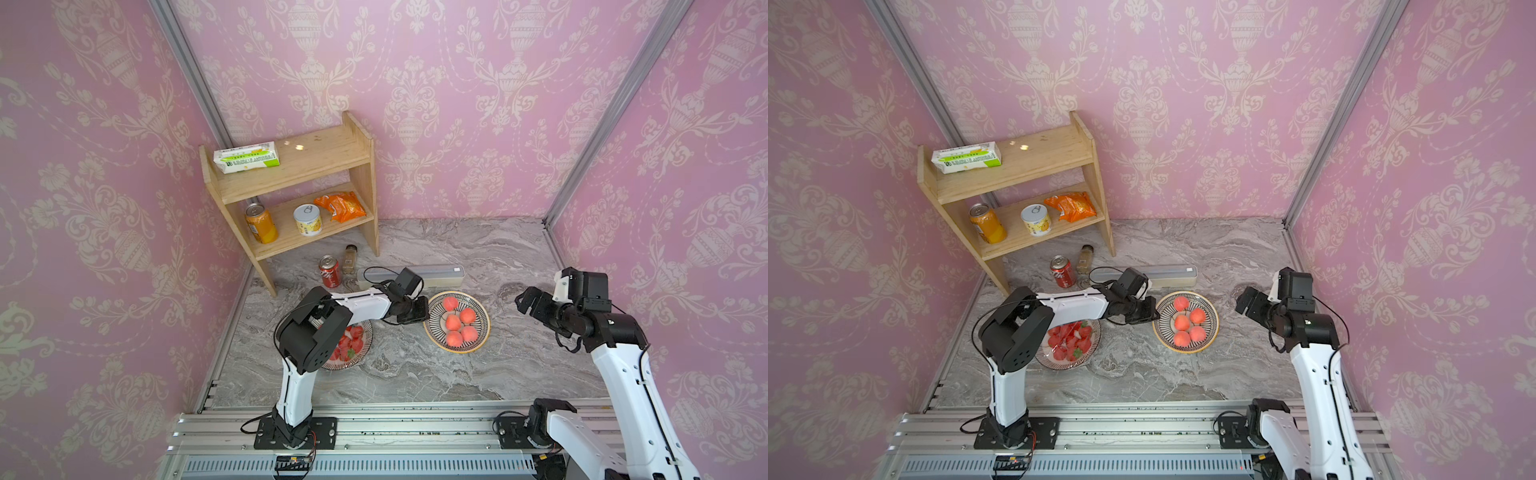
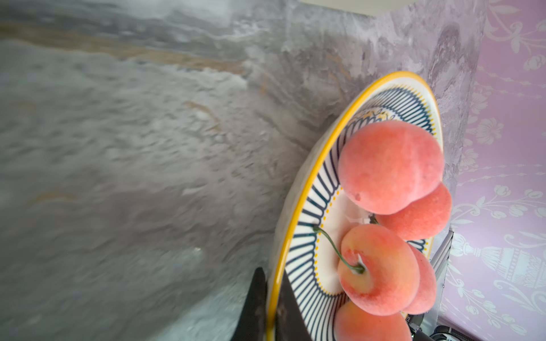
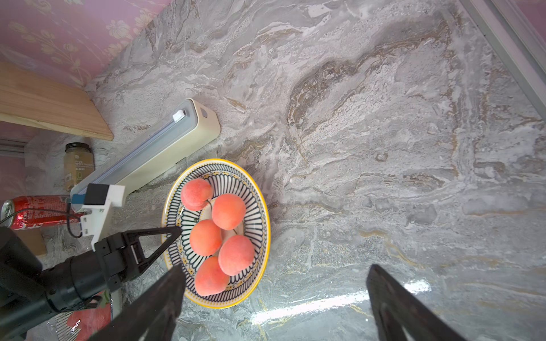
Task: Wrap the plate with plastic wrap
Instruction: Move the plate to the center of the board, then move the plastic wrap cutting box to the center of the board.
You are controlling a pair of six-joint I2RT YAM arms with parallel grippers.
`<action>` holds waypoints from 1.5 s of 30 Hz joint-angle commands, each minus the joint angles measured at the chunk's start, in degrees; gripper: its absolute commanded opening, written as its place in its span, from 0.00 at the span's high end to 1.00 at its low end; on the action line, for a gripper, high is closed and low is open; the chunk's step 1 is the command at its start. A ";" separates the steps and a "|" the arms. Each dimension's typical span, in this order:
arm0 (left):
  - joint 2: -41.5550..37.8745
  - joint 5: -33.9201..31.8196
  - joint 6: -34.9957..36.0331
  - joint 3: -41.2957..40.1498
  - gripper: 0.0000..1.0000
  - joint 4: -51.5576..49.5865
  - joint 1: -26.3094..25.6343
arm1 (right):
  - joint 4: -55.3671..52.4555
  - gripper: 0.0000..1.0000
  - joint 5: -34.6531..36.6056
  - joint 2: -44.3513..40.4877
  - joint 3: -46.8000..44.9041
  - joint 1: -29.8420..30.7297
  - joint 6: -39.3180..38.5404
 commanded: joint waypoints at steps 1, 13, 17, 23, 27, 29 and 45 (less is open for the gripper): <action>-7.11 0.67 1.01 -6.28 1.00 -0.66 0.99 | 1.28 0.03 -1.48 0.81 -0.71 -0.18 0.13; -16.27 -2.42 4.97 -12.72 0.69 -7.94 5.05 | 4.67 0.03 -6.18 3.30 -3.42 -0.22 0.33; -19.18 -5.00 8.42 -9.71 0.51 -12.76 7.01 | 7.49 0.02 -9.91 4.95 -4.06 -0.19 0.31; -25.81 -12.14 16.28 -3.60 0.28 -20.88 13.60 | 16.06 0.02 -17.39 12.43 -3.38 2.91 1.65; -24.77 -18.92 21.17 0.48 0.15 -22.31 16.48 | 23.17 0.00 -17.68 20.12 -0.91 7.11 3.45; -22.05 -20.46 21.73 2.46 0.13 -21.93 17.27 | 27.09 0.00 -17.53 23.89 0.21 8.18 4.97; -0.90 -14.10 17.43 13.57 0.08 -14.49 24.05 | 37.17 0.00 -15.70 54.25 19.57 12.63 4.83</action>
